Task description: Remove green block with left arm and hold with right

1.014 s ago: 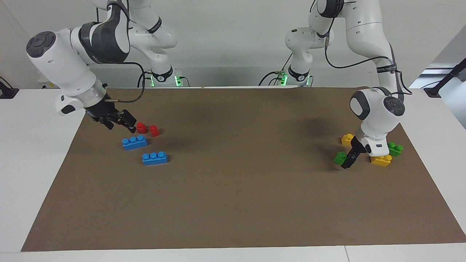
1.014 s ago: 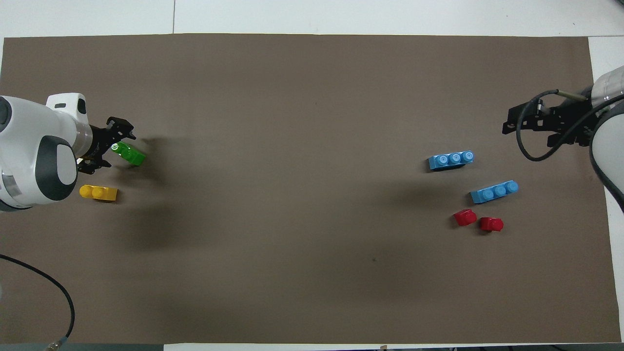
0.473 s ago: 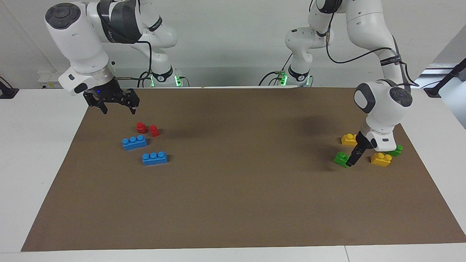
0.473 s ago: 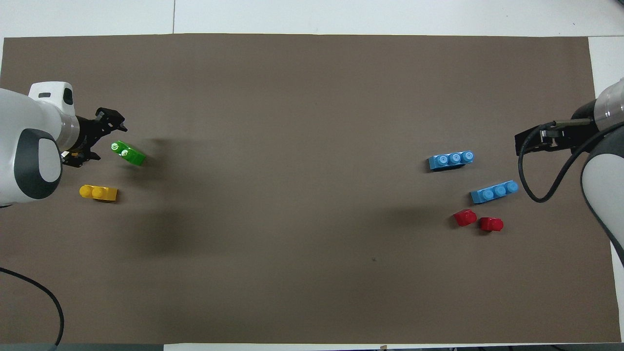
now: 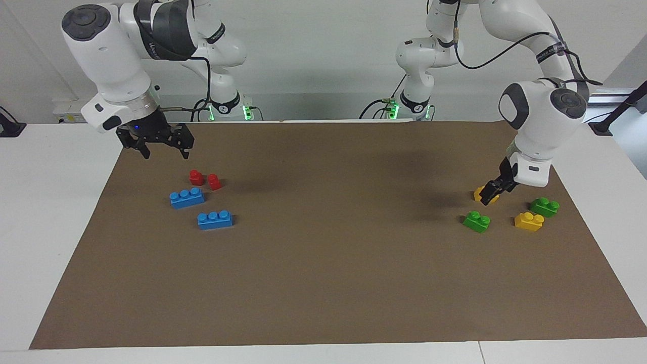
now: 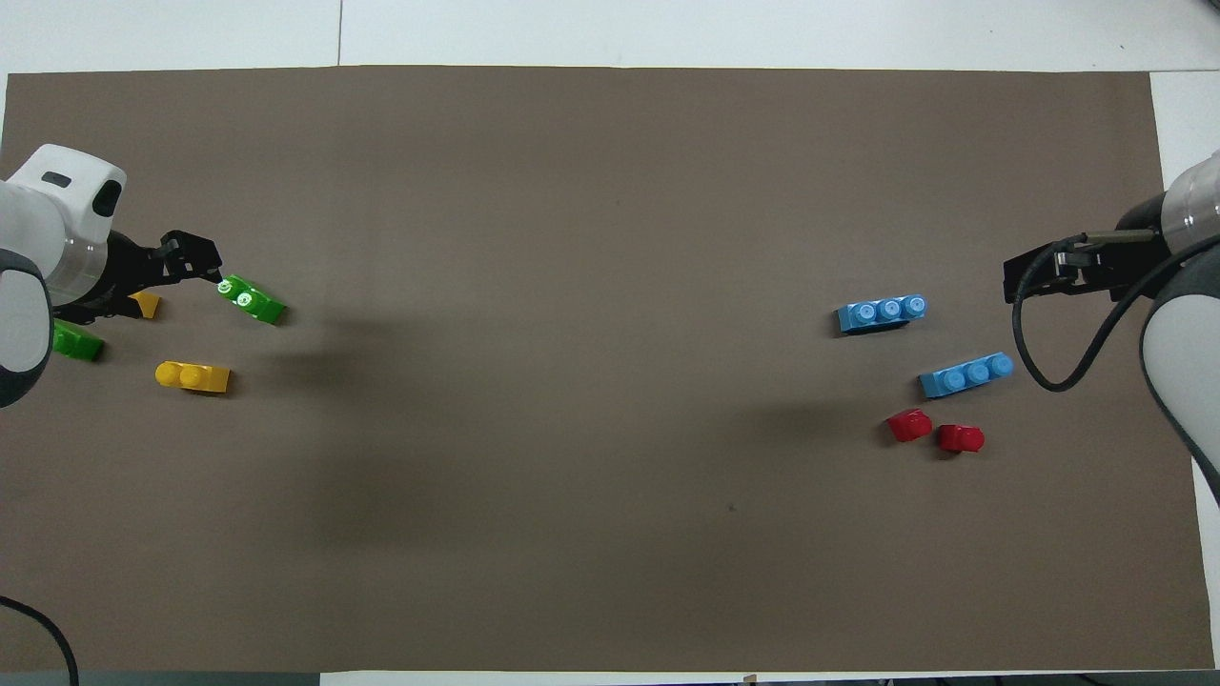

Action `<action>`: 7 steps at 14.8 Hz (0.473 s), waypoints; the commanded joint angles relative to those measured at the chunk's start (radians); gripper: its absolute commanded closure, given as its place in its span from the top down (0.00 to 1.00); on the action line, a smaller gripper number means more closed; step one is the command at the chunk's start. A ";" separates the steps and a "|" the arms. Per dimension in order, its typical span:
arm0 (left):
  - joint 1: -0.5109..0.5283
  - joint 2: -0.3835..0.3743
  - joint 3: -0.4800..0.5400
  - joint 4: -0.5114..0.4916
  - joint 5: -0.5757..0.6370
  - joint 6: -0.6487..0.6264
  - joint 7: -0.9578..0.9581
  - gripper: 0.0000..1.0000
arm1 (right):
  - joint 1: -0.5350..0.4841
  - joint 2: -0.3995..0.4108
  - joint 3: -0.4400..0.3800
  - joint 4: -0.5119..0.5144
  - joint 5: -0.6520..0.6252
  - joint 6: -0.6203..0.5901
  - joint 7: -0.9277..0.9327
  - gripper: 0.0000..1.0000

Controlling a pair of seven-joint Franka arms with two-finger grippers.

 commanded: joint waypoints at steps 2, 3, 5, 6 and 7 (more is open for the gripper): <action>-0.009 -0.062 0.003 0.041 0.014 -0.142 0.138 1.00 | -0.020 0.008 0.001 0.026 0.039 -0.018 0.021 1.00; -0.009 -0.071 0.003 0.083 0.014 -0.209 0.174 1.00 | -0.020 0.011 0.001 0.038 0.039 -0.021 0.025 1.00; -0.009 -0.082 -0.011 0.176 0.014 -0.335 0.226 1.00 | -0.022 0.011 0.001 0.041 0.039 -0.030 0.029 1.00; -0.009 -0.082 -0.013 0.222 0.013 -0.395 0.246 1.00 | -0.022 0.011 0.001 0.041 0.039 -0.030 0.036 1.00; -0.008 -0.082 -0.014 0.262 0.010 -0.451 0.261 1.00 | -0.022 0.011 0.001 0.041 0.039 -0.030 0.038 1.00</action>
